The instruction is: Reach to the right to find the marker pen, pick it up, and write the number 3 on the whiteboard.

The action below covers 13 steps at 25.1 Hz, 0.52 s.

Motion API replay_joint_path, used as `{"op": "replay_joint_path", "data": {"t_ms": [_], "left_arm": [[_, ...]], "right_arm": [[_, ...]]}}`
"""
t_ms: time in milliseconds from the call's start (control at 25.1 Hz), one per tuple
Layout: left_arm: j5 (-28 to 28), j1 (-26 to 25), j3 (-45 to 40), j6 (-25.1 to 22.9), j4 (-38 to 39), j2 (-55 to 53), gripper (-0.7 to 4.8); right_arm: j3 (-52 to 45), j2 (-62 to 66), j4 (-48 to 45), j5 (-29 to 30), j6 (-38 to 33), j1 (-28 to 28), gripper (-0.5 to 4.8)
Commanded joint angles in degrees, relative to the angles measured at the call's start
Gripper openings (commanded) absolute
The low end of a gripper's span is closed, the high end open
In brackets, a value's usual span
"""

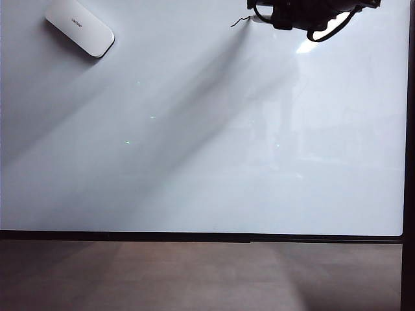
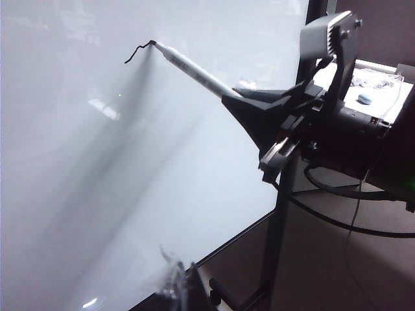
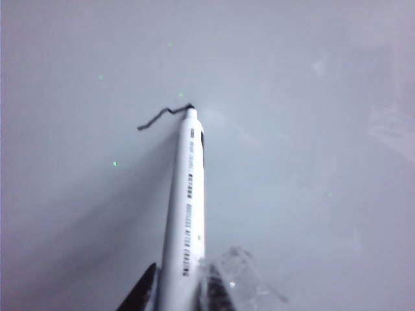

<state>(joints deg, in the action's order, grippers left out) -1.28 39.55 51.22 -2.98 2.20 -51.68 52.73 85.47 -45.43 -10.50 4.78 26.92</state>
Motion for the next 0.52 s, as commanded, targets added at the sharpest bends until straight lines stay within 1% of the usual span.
{"op": "replay_joint_path", "data": {"t_ms": [40,120,438,518], "left_arm": [[0.0,0.0,0.2,0.0,-0.6,0.2,-0.05],[0.0,0.0,0.2,0.0,-0.6,0.2,-0.05],[0.0,0.0,0.2,-0.1,-0.6,0.2,-0.05],[0.0,0.0,0.2,-0.1,-0.6,0.2,-0.05]], "right_arm": [[0.3,-0.2,0.8,-0.6,-0.3,-0.1,0.4],[0.3,-0.2,1.0,0.3,-0.3,-0.1,0.4],[0.3,-0.5,3.7,0.5,-0.8,-0.1,0.4],[0.3,-0.5,3.8,1.4,-0.9,-0.1,0.4]]}}
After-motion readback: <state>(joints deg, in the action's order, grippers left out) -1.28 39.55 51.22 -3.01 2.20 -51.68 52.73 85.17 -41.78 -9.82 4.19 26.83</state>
